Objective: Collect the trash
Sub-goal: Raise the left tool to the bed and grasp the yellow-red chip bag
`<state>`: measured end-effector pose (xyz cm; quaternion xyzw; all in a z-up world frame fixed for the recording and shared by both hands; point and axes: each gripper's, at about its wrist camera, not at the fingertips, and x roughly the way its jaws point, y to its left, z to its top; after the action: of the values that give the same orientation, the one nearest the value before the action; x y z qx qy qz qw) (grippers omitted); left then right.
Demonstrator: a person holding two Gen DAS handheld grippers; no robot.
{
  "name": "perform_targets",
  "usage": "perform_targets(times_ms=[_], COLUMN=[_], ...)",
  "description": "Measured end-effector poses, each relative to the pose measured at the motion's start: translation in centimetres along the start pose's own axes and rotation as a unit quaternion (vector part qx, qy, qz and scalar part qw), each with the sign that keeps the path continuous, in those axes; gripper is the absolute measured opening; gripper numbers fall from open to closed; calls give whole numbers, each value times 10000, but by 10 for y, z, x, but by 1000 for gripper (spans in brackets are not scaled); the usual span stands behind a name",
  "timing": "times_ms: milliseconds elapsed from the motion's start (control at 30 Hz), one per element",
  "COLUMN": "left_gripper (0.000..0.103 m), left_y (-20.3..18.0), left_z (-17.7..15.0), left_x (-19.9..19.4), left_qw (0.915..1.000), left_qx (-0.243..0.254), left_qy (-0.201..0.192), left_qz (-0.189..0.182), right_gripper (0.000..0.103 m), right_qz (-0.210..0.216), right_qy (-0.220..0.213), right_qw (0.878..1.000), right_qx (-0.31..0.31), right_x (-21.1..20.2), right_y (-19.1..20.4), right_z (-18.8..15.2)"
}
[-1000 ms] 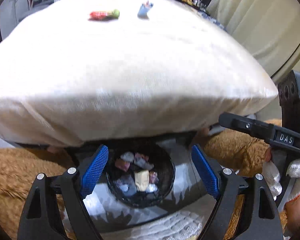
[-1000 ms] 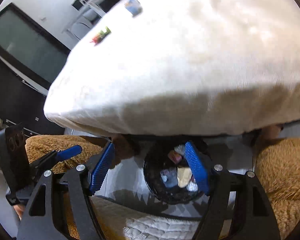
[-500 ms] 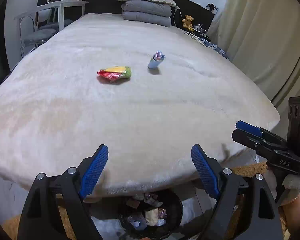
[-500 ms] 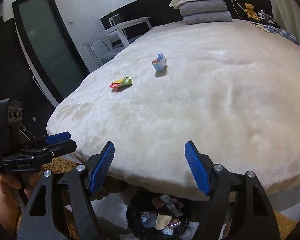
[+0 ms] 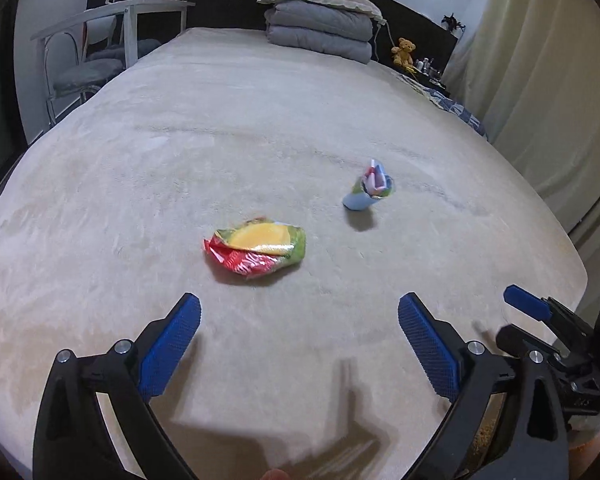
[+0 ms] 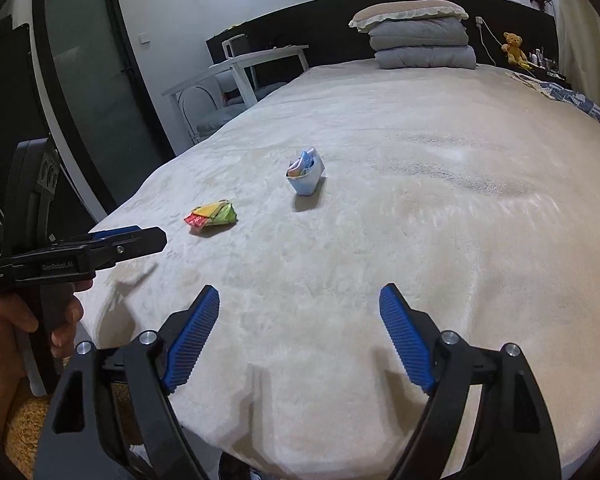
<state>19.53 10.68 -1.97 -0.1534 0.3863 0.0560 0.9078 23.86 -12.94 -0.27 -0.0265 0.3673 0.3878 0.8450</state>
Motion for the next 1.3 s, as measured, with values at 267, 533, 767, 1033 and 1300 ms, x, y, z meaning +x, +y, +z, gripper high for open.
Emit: perform_targets(times_ms=[267, 533, 767, 1033, 1300], left_gripper=[96, 82, 68, 68, 68], left_y=[14, 16, 17, 19, 19], left_z=[27, 33, 32, 32, 29], left_x=[47, 75, 71, 56, 38], left_qw=[9989, 9959, 9954, 9964, 9974], left_qx=[-139, -53, -32, -13, 28], left_qy=[285, 482, 433, 256, 92], left_qz=[338, 760, 855, 814, 709], right_gripper=[91, 91, 91, 91, 91], right_qz=[-24, -70, -90, -124, -179], right_qy=[-83, -37, -16, -6, 32], right_qw=[9999, 9998, 9998, 9998, 9998], right_qx=[-56, -155, -178, -172, -45], right_x=[23, 39, 48, 50, 66], right_y=[-8, -12, -12, -10, -6], right_z=[20, 30, 34, 37, 48])
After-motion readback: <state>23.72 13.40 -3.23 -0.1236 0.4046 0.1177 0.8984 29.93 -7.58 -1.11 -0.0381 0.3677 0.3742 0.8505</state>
